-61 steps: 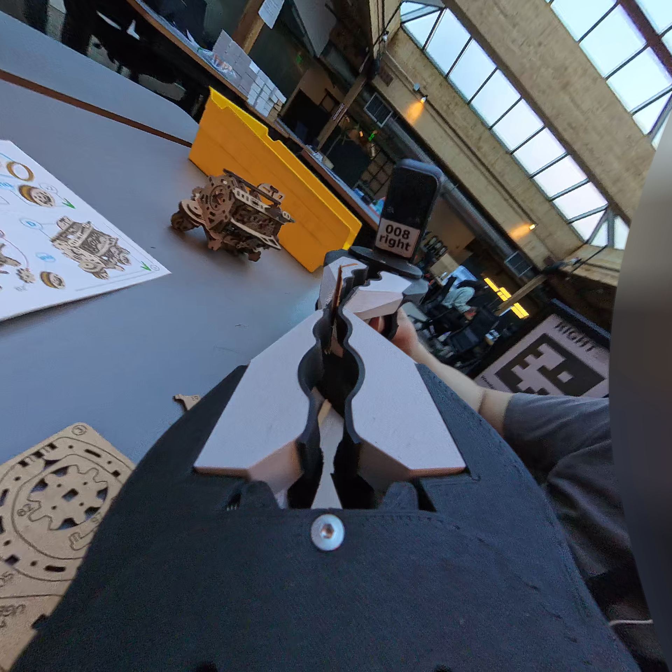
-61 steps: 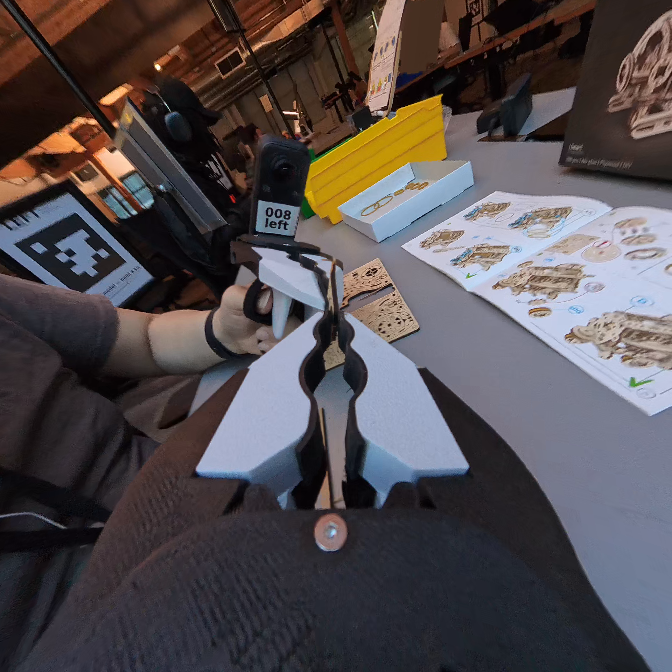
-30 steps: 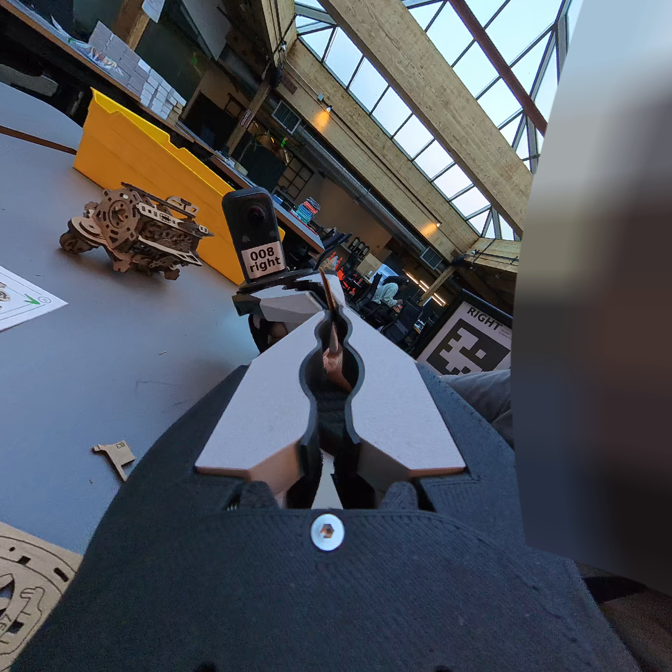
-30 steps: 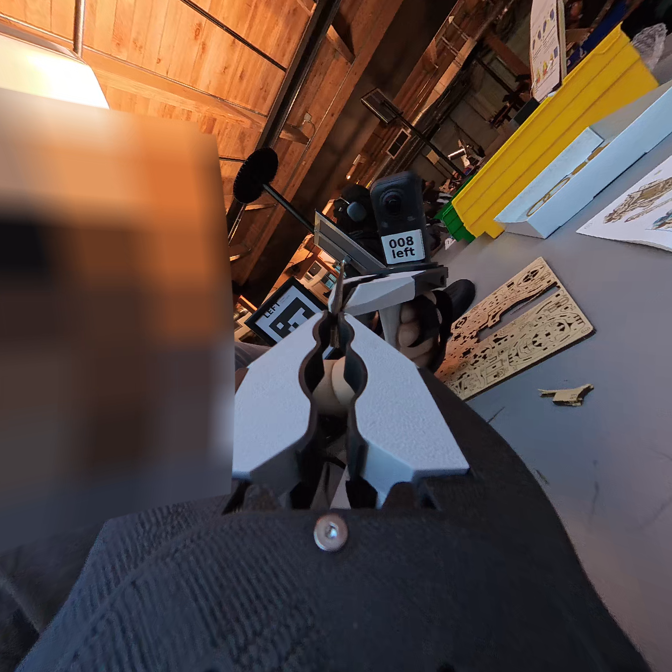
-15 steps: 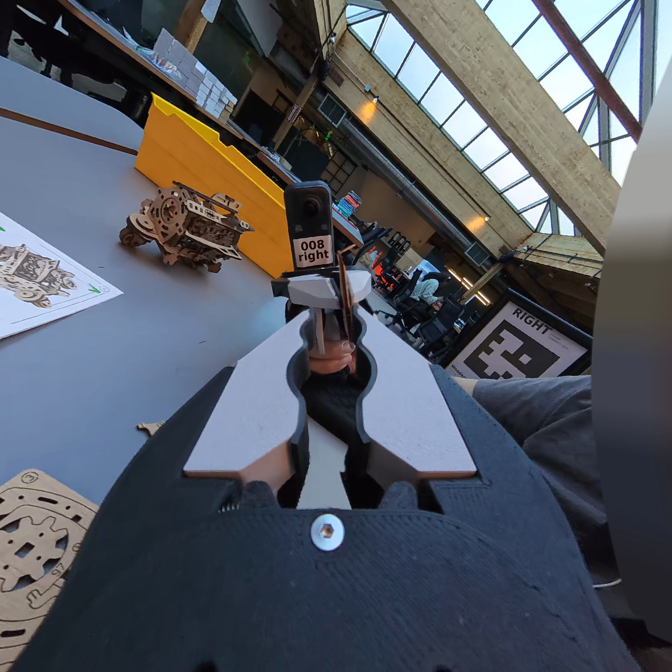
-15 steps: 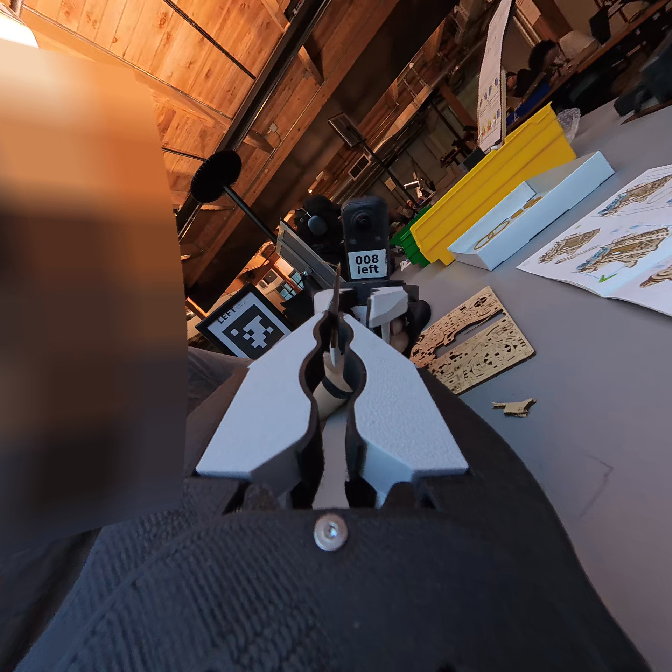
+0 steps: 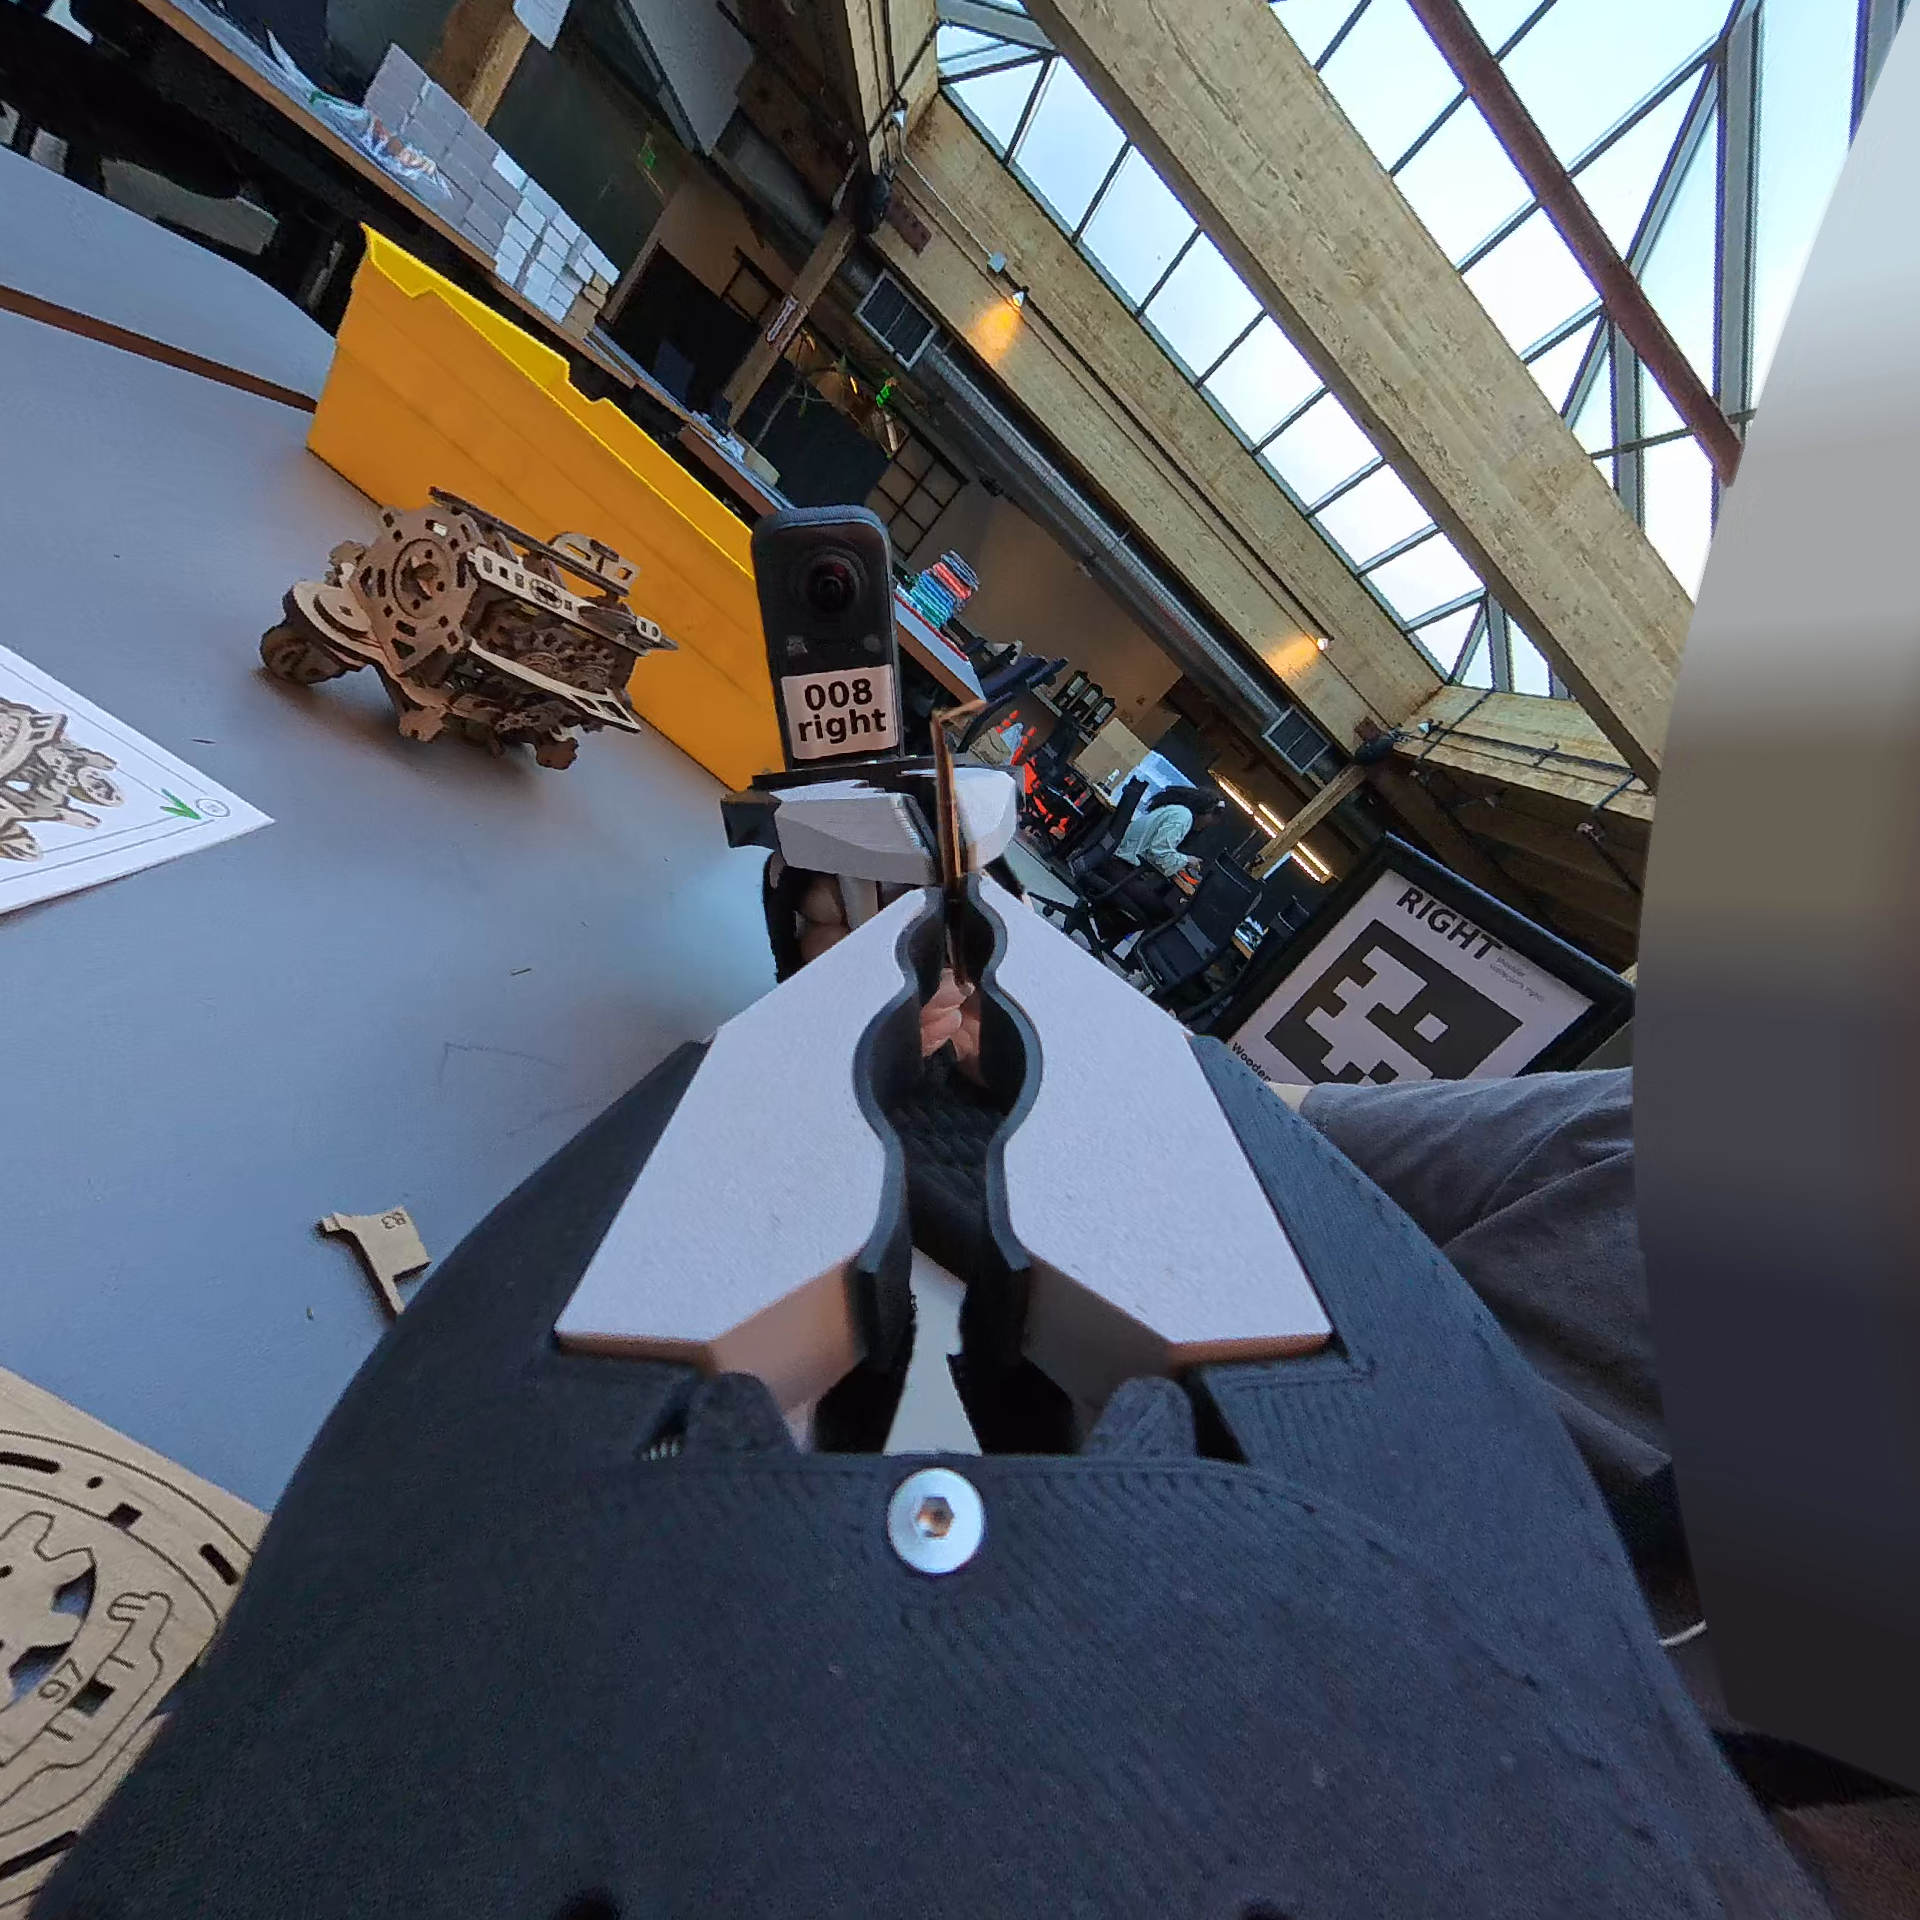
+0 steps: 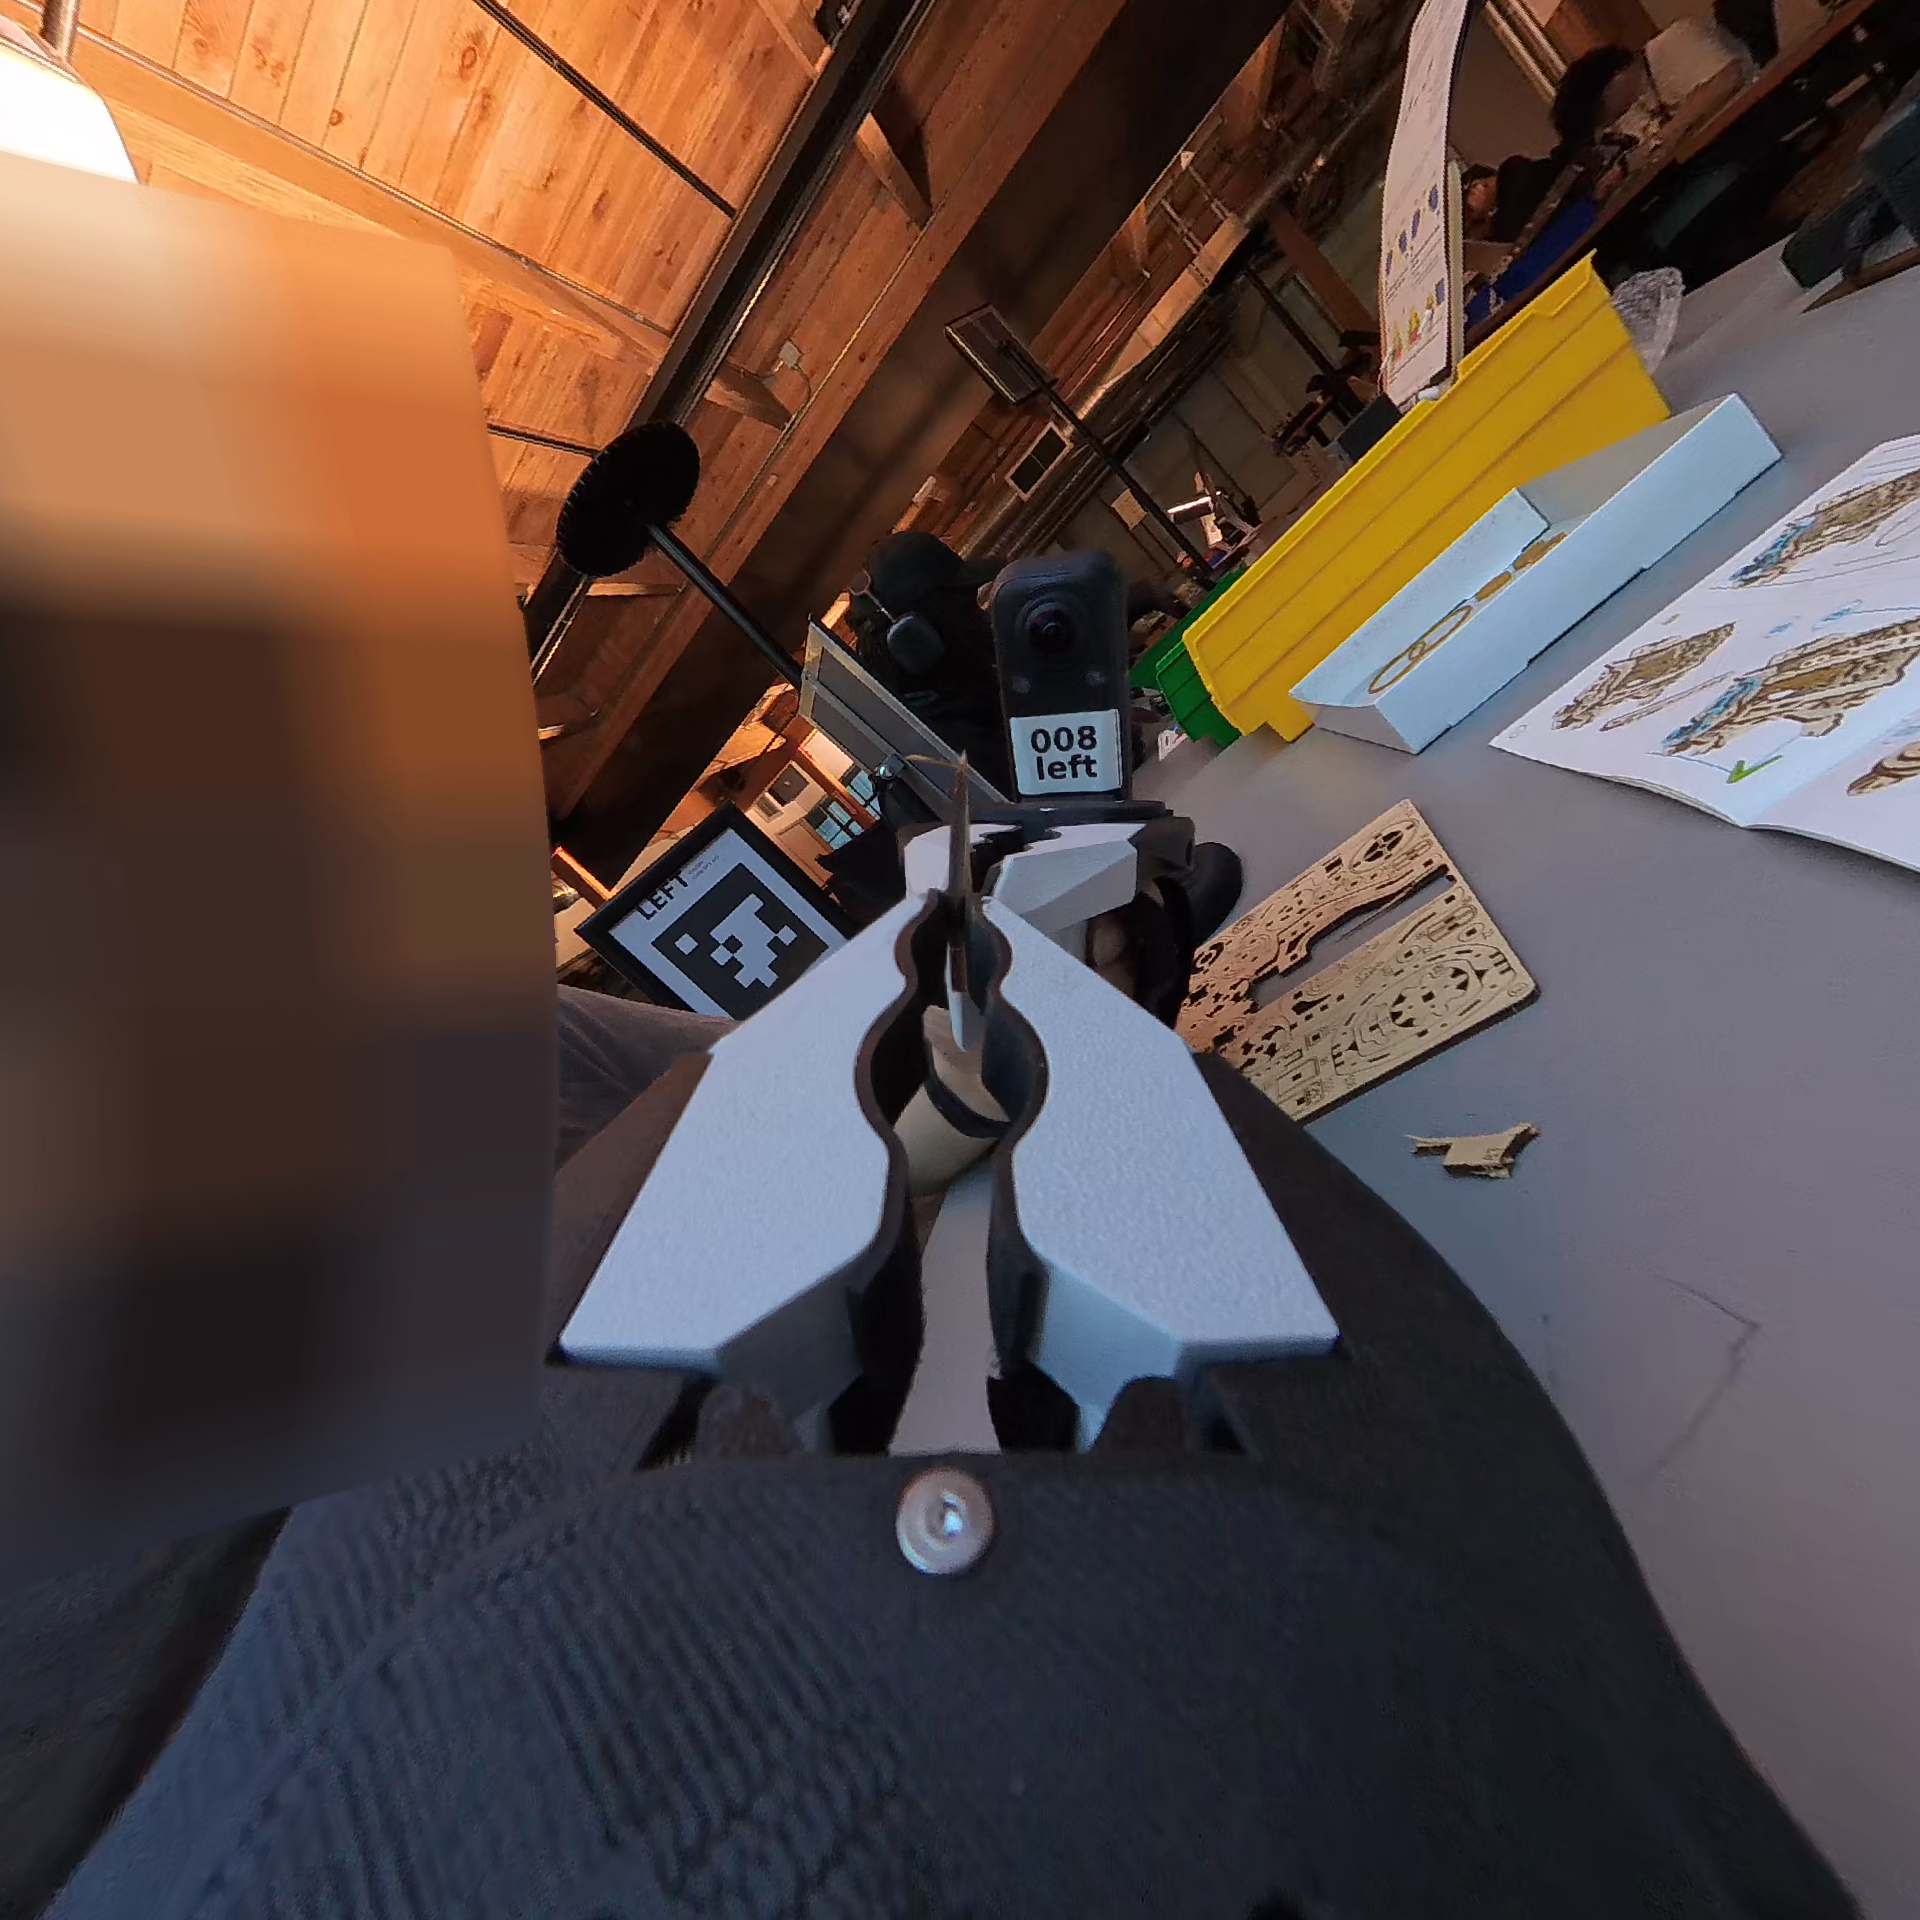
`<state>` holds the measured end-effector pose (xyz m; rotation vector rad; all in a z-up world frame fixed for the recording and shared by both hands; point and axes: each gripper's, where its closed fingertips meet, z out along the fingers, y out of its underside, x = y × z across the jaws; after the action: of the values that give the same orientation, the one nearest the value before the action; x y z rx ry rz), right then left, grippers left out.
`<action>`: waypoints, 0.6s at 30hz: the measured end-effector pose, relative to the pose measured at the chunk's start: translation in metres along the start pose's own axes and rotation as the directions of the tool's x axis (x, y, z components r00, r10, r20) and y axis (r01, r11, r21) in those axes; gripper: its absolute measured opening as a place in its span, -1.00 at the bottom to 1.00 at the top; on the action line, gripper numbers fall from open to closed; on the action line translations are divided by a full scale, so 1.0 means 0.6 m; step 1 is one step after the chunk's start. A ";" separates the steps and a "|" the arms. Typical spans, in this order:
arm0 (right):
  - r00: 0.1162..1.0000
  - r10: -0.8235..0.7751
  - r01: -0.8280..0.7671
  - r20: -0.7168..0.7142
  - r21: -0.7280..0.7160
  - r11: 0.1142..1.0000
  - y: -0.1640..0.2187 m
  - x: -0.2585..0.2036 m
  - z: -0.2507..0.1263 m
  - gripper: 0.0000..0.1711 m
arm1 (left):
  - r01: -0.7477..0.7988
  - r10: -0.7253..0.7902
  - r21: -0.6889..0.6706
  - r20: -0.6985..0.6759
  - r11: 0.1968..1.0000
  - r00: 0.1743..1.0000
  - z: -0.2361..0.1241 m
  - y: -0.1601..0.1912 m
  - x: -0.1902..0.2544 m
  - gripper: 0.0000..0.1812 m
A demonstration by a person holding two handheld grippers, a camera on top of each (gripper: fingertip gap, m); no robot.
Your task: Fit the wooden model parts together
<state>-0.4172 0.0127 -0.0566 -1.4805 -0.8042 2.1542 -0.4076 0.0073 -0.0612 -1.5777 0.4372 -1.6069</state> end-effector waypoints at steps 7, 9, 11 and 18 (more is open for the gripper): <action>1.000 -0.028 0.027 -0.010 -0.009 1.000 0.002 -0.001 0.000 -1.00 | -0.016 0.016 -0.008 0.002 1.000 1.000 0.000 0.002 0.002 -0.99; 0.999 -0.034 0.034 -0.012 -0.008 0.999 0.001 -0.001 0.000 -1.00 | -0.008 0.008 -0.002 0.005 1.000 1.000 0.000 0.000 0.000 -0.96; 0.999 -0.040 0.040 -0.018 -0.011 0.999 0.002 0.000 0.001 -1.00 | -0.008 0.008 0.016 0.016 1.000 1.000 -0.004 -0.006 -0.003 -0.95; 0.997 -0.054 0.053 -0.057 -0.019 0.998 0.003 0.008 0.001 -1.00 | -0.043 0.043 -0.011 0.048 0.999 0.998 -0.005 -0.003 -0.008 -1.00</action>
<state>-0.4197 0.0142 -0.0613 -1.5048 -0.8347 2.0611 -0.4114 0.0111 -0.0638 -1.6009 0.4513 -1.5331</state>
